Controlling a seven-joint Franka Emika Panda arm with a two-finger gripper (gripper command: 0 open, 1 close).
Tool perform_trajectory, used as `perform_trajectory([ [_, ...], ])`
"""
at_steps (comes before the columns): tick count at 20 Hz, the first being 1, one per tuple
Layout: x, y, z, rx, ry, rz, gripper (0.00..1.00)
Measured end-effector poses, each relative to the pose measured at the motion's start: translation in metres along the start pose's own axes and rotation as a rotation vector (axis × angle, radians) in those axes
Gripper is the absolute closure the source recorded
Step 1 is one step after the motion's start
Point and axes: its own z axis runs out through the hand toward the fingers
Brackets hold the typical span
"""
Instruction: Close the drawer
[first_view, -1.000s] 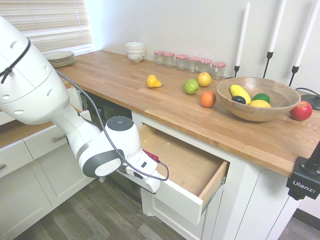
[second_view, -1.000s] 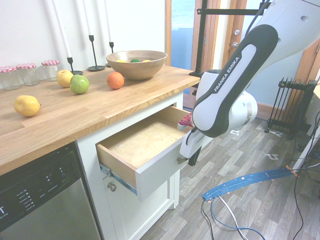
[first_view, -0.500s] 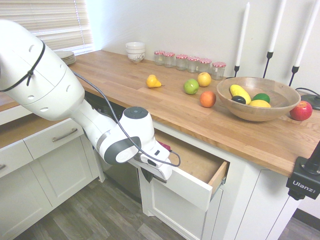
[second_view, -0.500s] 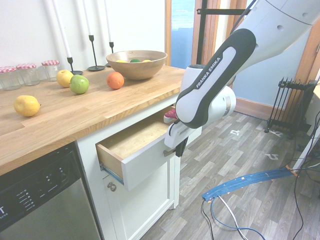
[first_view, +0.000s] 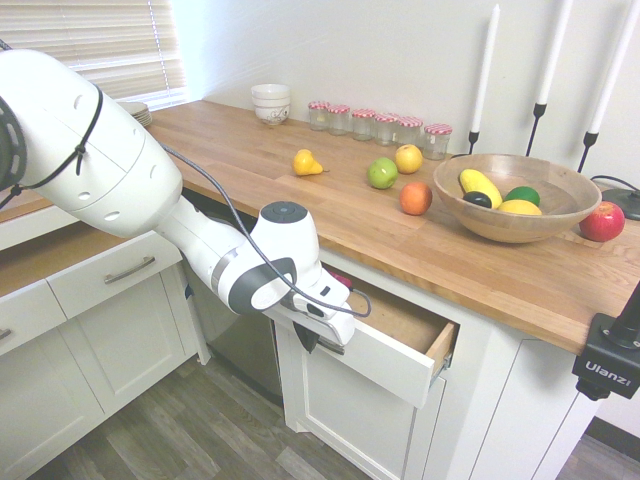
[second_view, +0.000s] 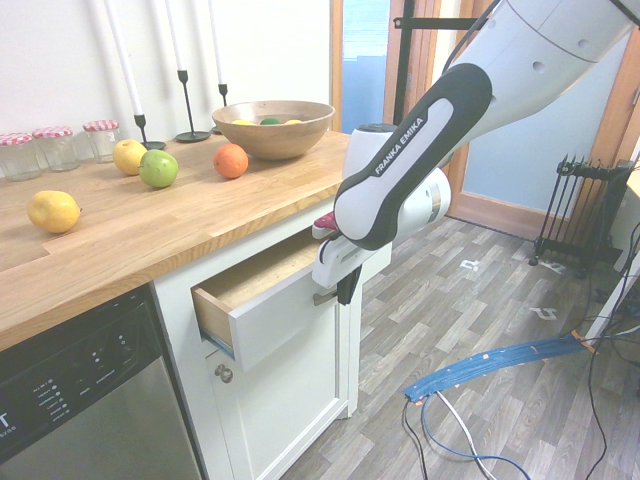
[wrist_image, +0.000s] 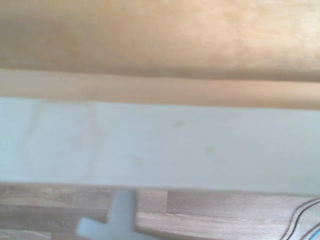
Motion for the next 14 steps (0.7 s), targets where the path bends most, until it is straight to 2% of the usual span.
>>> perform_trajectory([
  [14,0.038,-0.034,0.007,0.003,0.004,0.027,1.00],
])
